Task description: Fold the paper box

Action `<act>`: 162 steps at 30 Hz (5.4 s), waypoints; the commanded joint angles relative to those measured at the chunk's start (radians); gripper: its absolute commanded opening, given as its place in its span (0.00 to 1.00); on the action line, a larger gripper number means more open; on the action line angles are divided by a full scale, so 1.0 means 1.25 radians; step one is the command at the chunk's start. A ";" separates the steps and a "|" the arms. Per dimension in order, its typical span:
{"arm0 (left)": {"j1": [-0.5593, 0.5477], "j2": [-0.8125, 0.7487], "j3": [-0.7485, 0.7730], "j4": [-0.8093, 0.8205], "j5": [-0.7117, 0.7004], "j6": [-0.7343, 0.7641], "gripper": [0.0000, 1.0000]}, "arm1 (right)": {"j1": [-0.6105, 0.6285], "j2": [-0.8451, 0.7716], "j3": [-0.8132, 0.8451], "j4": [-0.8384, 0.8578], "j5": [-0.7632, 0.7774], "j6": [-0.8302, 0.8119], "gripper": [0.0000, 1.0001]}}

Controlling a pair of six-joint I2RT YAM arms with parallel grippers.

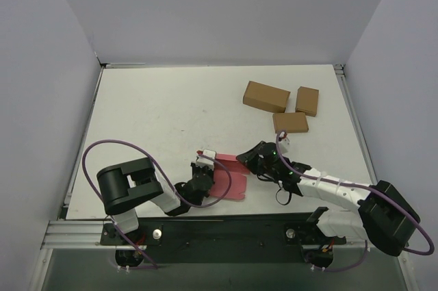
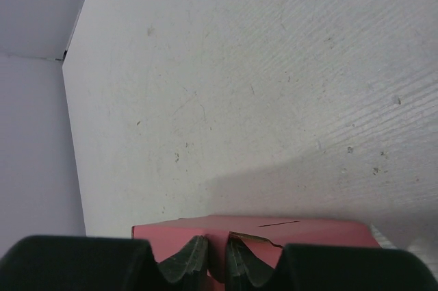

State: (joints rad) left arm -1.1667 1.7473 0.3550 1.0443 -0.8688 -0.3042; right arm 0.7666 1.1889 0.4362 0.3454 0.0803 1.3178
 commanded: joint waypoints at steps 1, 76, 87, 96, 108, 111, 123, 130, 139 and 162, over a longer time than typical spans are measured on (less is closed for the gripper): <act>-0.025 -0.025 0.024 -0.090 0.031 0.005 0.00 | 0.002 -0.034 -0.013 0.067 0.088 0.028 0.00; 0.077 -0.145 0.274 -0.648 0.203 -0.124 0.00 | 0.127 0.043 0.065 -0.282 0.208 -0.156 0.35; 0.055 -0.128 0.283 -0.644 0.194 -0.122 0.00 | 0.119 0.022 0.045 -0.209 0.195 -0.167 0.28; 0.041 -0.113 0.299 -0.649 0.193 -0.121 0.00 | 0.124 0.059 0.028 -0.107 0.157 -0.168 0.24; 0.034 -0.117 0.308 -0.657 0.191 -0.121 0.00 | 0.137 0.139 0.051 -0.145 0.146 -0.141 0.20; 0.038 -0.115 0.305 -0.671 0.188 -0.122 0.00 | 0.154 0.112 0.069 -0.177 0.178 -0.160 0.20; 0.085 -0.136 0.281 -0.702 0.202 -0.133 0.00 | 0.283 -0.190 0.098 -0.422 0.305 -0.232 0.54; 0.087 -0.155 0.263 -0.692 0.196 -0.137 0.00 | 0.117 -0.348 0.073 -0.496 0.267 -0.312 0.52; 0.087 -0.165 0.255 -0.689 0.193 -0.138 0.00 | -0.128 -0.280 -0.026 -0.384 0.108 -0.423 0.44; 0.085 -0.154 0.260 -0.681 0.194 -0.138 0.00 | -0.039 -0.138 -0.121 0.040 -0.139 -0.578 0.40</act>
State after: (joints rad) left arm -1.0622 1.5745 0.6727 0.1806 -0.6235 -0.4686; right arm 0.6949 1.0077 0.2878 0.2878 -0.0574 0.6262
